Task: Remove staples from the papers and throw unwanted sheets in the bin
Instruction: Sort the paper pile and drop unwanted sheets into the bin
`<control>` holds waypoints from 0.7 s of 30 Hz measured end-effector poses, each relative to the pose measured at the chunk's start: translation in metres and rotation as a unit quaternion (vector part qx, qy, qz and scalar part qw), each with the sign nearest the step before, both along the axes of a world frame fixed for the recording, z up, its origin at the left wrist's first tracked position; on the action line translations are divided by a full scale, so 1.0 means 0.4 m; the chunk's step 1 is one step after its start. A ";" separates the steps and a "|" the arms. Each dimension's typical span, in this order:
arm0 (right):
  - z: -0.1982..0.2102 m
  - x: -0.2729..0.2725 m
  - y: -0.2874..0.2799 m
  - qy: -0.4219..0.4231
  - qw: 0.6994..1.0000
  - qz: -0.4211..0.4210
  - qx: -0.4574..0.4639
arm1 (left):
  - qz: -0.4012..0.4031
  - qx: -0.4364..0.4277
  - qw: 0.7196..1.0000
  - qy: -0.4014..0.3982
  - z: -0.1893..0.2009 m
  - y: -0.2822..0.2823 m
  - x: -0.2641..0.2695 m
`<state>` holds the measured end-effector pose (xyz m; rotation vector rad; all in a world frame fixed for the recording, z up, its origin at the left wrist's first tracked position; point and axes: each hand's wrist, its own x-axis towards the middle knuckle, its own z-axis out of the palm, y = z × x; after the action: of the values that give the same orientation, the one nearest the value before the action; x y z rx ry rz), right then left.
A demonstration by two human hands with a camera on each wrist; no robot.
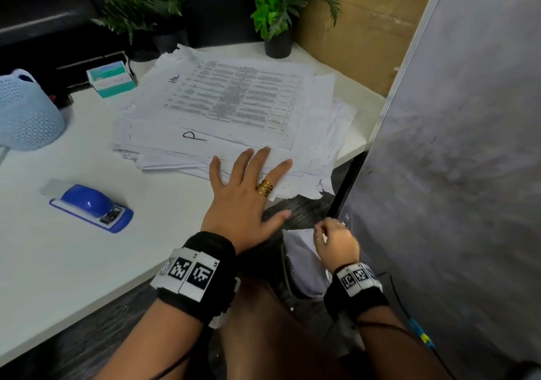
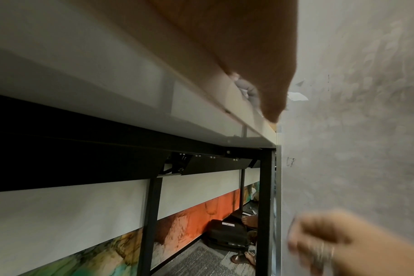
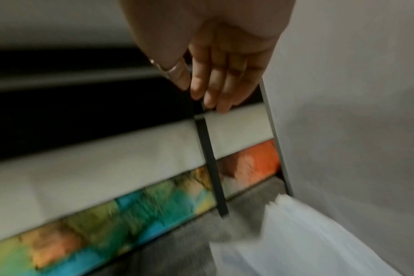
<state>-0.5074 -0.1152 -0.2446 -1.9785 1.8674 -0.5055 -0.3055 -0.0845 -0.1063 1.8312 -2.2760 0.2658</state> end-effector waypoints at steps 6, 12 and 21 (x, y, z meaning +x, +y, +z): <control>0.311 0.041 0.067 -0.187 0.941 -0.026 -0.281 | 0.066 -0.033 0.984 0.160 0.017 0.022 -0.006; 0.453 0.124 -0.026 -0.113 0.963 0.049 -0.238 | 0.100 -0.004 0.989 0.109 0.028 0.023 -0.009; 0.464 0.155 -0.122 0.023 0.973 0.188 -0.132 | 0.113 0.028 0.988 0.098 0.024 0.020 -0.001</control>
<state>-0.4453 -0.1639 -0.0592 -2.4643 1.4543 -0.6202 -0.3059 -0.0764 -0.0968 2.0457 -1.9667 0.0524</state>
